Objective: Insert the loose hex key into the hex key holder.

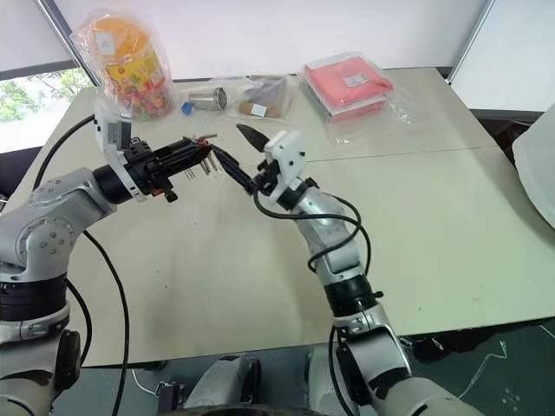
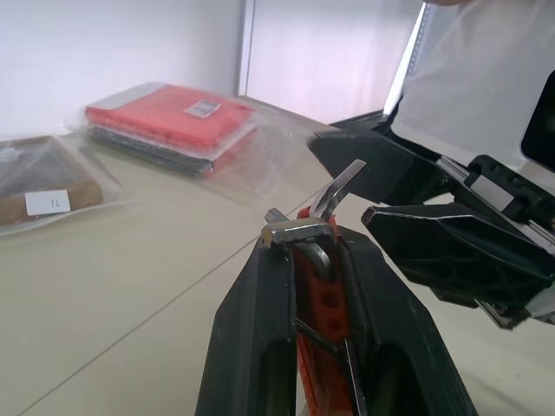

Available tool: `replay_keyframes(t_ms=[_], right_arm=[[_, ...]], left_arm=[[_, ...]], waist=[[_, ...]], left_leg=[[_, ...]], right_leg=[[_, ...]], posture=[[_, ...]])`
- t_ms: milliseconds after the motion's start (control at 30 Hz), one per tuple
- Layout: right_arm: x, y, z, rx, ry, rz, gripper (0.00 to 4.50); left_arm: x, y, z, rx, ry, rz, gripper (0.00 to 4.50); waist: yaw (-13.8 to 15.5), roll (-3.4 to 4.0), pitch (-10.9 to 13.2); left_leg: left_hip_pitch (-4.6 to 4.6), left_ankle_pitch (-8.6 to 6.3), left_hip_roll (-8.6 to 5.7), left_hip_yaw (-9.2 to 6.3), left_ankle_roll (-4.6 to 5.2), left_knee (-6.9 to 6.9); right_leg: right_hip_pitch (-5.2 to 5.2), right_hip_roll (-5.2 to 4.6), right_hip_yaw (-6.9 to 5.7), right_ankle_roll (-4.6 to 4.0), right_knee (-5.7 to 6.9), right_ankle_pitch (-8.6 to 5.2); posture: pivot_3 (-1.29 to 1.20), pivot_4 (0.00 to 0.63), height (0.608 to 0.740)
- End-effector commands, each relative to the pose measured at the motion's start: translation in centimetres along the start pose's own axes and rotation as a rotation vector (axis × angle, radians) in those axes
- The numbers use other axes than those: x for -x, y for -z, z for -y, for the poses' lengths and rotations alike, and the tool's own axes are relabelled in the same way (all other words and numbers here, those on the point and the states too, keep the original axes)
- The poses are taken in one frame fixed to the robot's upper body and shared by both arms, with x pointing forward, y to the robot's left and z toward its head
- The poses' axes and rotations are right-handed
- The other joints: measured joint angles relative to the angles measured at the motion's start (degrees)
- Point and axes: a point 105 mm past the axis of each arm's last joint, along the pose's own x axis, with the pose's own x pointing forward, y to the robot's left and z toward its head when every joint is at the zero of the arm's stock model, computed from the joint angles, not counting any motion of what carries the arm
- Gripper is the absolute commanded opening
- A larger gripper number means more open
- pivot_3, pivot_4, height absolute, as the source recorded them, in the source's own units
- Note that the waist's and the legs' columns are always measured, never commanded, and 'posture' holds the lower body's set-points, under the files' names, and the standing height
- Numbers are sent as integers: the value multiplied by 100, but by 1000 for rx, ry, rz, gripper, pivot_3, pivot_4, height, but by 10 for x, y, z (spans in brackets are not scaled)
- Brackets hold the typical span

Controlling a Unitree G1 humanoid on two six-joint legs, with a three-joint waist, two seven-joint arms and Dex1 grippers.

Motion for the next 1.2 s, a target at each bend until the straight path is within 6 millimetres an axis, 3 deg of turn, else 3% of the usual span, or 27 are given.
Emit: replay_keyframes(t_ms=[33, 200, 300, 533, 867, 1200], right_arm=[[21, -18, 7, 34, -4, 8, 3017], [63, -16, 25, 93, 35, -120, 3017], [86, -19, 43, 153, 109, -190, 3017], [120, -39, 65, 267, 246, -255, 3017], [137, -51, 64, 327, 352, -270, 3017], [134, -49, 61, 336, 362, -275, 3017]], left_arm=[[-2, -6, 8, -8, 36, 18, 110], [-18, 17, 16, 81, 102, -30, 110], [-38, 30, 24, 224, 164, -49, 110], [-80, 65, 48, 470, 278, -163, 110], [-103, 113, 62, 691, 278, -360, 110], [-101, 151, 61, 855, 195, -475, 110]], waist=[[1, 0, 0], [45, -1, 0], [103, 0, 0], [179, -2, 0], [176, -2, 0], [175, -3, 1]], left_leg=[[0, 0, 0, 1, 0, 0], [0, -1, -2, 2, 2, 4], [1, -2, -2, 3, 5, 5], [-1, -2, -4, 7, 6, 16], [6, -2, -1, 10, 6, 15], [5, -2, -4, 10, 6, 19]], right_leg=[[0, 0, 0, 0, 0, 0], [5, -1, 0, 0, -2, 0], [7, 1, 0, 0, -2, 0], [11, 0, 1, 1, -2, 0], [14, 5, 2, 2, -1, 1], [17, 2, 2, 3, -3, 1]], posture=[[0, 150, 740], [0, 150, 740], [0, 150, 740], [0, 150, 740], [0, 150, 740], [0, 150, 740]])
